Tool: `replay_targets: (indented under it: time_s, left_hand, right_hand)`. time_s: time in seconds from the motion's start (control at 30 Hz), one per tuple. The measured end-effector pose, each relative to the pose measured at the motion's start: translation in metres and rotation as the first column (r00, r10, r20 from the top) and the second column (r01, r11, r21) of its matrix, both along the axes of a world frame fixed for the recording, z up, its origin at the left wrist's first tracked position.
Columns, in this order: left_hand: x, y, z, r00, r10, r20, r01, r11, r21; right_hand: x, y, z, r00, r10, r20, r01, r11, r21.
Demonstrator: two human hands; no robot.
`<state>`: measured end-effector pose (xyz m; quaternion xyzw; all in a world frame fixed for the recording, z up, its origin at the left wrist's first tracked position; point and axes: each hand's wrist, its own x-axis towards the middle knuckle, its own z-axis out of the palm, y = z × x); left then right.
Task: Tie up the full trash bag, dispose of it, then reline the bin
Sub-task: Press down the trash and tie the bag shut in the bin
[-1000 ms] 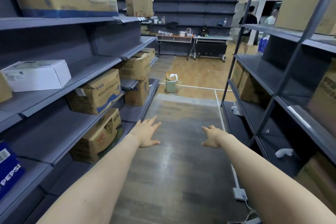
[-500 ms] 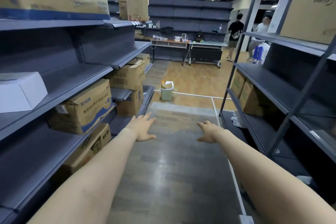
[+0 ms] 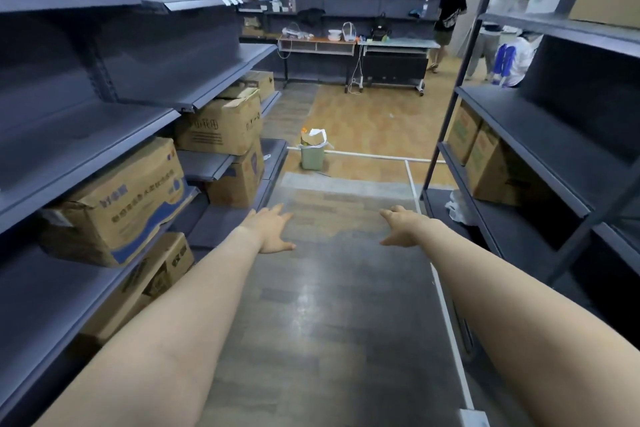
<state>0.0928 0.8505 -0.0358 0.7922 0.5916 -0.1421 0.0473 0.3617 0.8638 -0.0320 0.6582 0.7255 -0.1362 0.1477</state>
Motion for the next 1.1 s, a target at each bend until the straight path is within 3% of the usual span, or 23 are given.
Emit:
replay_targets:
  time_s: [0.43, 0.8, 1.1]
  left_hand:
    - [0.11, 0.169, 0.001, 1.0, -0.001, 0.0, 0.001, 1.0, -0.01]
    - [0.104, 0.311, -0.02, 0.998, 0.047, -0.038, -0.049, 0.996, -0.07]
    - [0.103, 0.466, -0.009, 0.997, 0.065, 0.039, -0.062, 0.997, -0.055]
  right_hand:
    - [0.106, 0.179, -0.009, 1.0, -0.025, 0.007, 0.025, 0.999, -0.029]
    - [0.103, 0.323, -0.03, 1.0, 0.004, -0.025, -0.006, 0.997, -0.076]
    - [0.096, 0.467, -0.028, 0.998, -0.023, -0.064, 0.019, 0.998, -0.065]
